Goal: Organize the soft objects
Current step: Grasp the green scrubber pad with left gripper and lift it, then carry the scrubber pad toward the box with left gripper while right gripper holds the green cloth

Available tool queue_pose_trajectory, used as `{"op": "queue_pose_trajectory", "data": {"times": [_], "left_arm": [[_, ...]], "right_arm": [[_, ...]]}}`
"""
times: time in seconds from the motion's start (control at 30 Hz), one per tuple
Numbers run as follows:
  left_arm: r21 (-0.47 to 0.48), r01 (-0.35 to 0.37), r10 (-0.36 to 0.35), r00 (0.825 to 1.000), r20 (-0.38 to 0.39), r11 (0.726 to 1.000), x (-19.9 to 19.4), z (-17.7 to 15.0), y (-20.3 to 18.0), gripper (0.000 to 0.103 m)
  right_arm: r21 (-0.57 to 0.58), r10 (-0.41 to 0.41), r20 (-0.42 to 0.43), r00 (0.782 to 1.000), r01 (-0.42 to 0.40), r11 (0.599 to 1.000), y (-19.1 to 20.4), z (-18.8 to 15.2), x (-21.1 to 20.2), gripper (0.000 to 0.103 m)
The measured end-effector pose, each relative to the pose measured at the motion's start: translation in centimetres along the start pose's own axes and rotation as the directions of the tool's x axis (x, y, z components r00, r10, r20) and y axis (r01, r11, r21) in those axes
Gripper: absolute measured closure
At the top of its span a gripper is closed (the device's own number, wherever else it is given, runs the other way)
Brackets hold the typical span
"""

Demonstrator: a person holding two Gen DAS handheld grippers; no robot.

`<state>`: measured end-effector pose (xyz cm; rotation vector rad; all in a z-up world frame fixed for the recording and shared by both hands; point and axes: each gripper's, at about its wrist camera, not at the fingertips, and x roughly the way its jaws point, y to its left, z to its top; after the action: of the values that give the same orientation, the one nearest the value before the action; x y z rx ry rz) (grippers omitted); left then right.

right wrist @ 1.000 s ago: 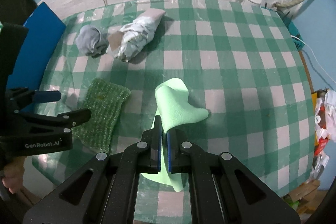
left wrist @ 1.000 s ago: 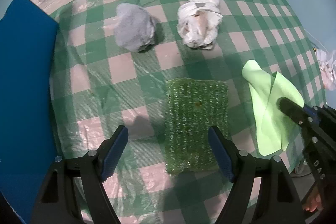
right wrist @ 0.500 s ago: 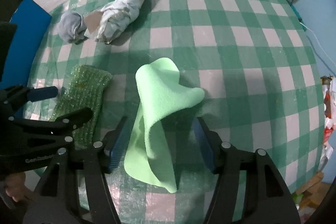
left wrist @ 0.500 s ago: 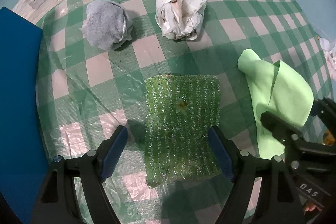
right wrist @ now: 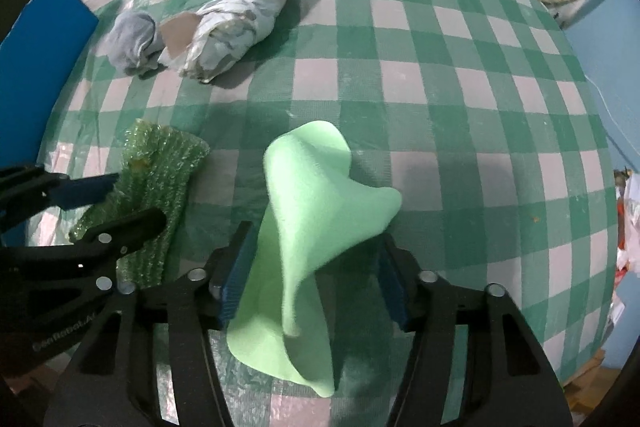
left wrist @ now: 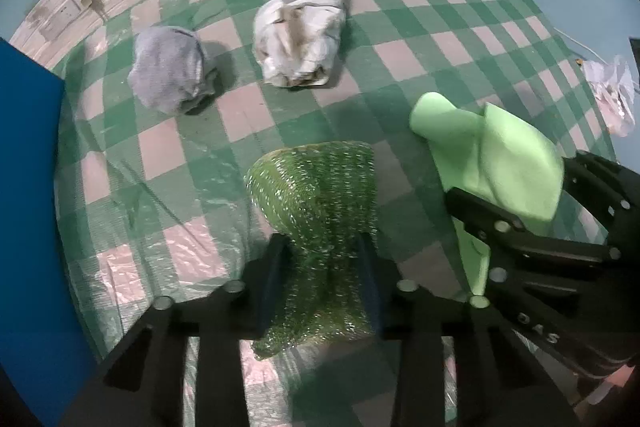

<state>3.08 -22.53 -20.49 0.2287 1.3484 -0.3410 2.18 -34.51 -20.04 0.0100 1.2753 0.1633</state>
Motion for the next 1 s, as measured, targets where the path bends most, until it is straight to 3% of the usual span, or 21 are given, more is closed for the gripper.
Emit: {"op": "queue_pose_trajectory", "data": {"times": [0.03,0.1,0.17,0.53,1.0], "left_arm": [[0.001,0.008,-0.008,1.0,-0.001,1.0,-0.1,-0.1,0.0,0.077],[-0.005,0.026,-0.026,1.0,-0.002,1.0,-0.1,-0.1,0.1,0.087],[-0.011,0.035,-0.035,0.999,-0.003,0.999,-0.2,-0.2,0.5,0.09],[-0.068,0.116,-0.114,0.993,0.037,0.991,-2.3,0.0,4.2,0.093],[-0.068,0.06,-0.051,0.992,0.117,0.996,-7.4,-0.8,4.7,0.093]], "right_arm": [[-0.01,-0.008,0.002,1.0,0.008,1.0,0.1,0.1,0.0,0.053],[-0.029,-0.016,0.005,1.0,0.016,0.999,0.6,0.1,0.1,0.075],[-0.025,-0.004,0.004,1.0,0.004,1.0,0.6,0.0,0.0,0.093],[-0.006,0.025,0.05,0.998,-0.025,1.0,0.9,0.6,-2.0,0.095],[0.025,0.074,0.117,0.99,-0.077,0.997,-0.1,0.9,-5.2,0.096]]}}
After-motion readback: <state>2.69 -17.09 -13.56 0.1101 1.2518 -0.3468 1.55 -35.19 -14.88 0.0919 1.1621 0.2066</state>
